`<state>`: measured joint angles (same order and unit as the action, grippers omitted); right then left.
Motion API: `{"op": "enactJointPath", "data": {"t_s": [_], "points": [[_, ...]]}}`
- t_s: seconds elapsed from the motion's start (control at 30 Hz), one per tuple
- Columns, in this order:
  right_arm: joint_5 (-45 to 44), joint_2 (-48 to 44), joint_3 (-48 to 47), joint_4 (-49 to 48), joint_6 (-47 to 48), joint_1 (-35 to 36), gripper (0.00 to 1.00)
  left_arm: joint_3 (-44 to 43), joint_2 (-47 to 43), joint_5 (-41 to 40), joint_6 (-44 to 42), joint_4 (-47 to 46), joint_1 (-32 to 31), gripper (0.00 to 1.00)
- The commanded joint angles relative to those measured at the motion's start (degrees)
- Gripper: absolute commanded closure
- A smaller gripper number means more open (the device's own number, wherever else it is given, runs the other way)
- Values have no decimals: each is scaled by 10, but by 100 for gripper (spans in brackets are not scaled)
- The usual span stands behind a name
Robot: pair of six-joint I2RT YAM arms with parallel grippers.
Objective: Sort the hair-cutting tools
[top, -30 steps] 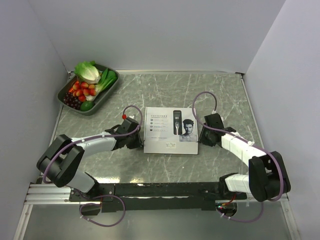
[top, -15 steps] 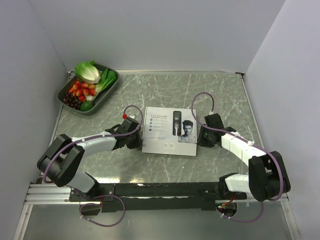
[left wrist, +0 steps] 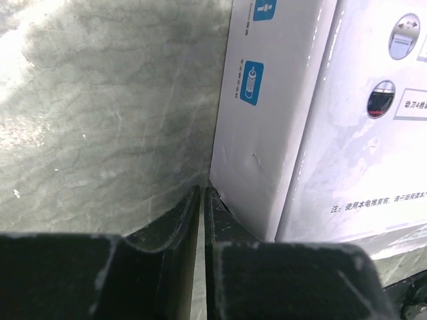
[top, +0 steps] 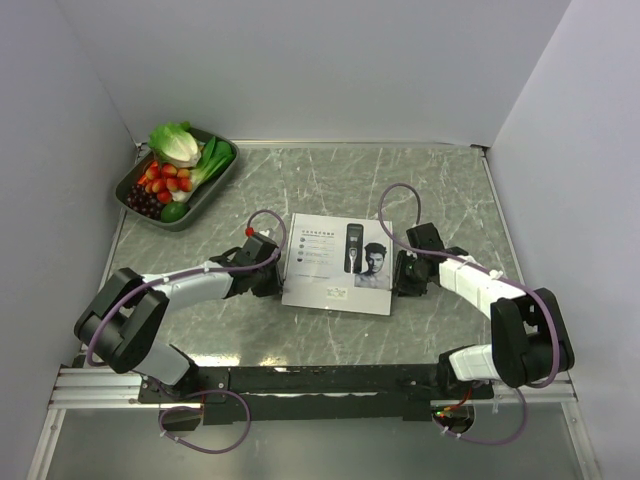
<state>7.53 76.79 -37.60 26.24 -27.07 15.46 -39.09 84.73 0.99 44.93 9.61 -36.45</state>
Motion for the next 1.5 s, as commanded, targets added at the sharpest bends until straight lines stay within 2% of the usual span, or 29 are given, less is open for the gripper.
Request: {"op": "enactJointPath", "data": {"t_s": [0.0, 0.7, 0.87, 1.13, 1.3, 1.47], "points": [[93, 10, -6, 13, -2, 7, 62, -31, -11, 29, 2, -30, -6, 86], [195, 7, 37, -17, -33, 6, 64, -34, -25, 52, 2, -35, -6, 86], [174, -8, 48, -32, -43, 7, 64, -33, -28, 48, -2, -32, -6, 86], [70, -61, 69, -36, -47, 6, 64, -28, -26, 46, 0, -38, -6, 86], [44, -106, 111, -84, -54, 7, 64, -24, -25, 43, 0, -42, -6, 86], [-16, -178, 132, -77, -54, 11, 64, -20, -22, 40, 2, -44, -6, 86]]}}
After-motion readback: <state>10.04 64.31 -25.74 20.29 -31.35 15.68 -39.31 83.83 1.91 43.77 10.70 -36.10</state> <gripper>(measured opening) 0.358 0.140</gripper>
